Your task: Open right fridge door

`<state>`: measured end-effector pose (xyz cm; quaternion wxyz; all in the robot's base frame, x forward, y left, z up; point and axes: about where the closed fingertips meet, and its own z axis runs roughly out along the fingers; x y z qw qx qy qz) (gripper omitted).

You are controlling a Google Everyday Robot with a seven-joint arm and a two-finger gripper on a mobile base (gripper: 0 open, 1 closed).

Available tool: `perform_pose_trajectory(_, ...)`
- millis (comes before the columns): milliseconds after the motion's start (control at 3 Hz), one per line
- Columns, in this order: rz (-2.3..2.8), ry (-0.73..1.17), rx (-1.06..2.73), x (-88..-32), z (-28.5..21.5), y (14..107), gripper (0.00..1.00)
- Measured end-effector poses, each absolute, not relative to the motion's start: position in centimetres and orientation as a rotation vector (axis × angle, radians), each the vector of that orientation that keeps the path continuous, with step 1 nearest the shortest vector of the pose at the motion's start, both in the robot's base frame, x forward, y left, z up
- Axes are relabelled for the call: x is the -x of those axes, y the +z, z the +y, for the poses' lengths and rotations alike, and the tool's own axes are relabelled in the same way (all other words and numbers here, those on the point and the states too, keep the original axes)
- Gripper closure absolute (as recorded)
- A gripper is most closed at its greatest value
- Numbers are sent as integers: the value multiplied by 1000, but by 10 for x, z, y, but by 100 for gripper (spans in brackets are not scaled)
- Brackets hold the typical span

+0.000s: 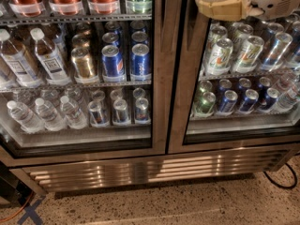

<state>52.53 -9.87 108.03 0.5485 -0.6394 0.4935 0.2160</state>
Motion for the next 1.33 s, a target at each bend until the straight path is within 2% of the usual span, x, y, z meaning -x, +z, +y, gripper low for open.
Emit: perform_pose_trajectory(1333,1169,512,1514,-543,-109,1082,100)
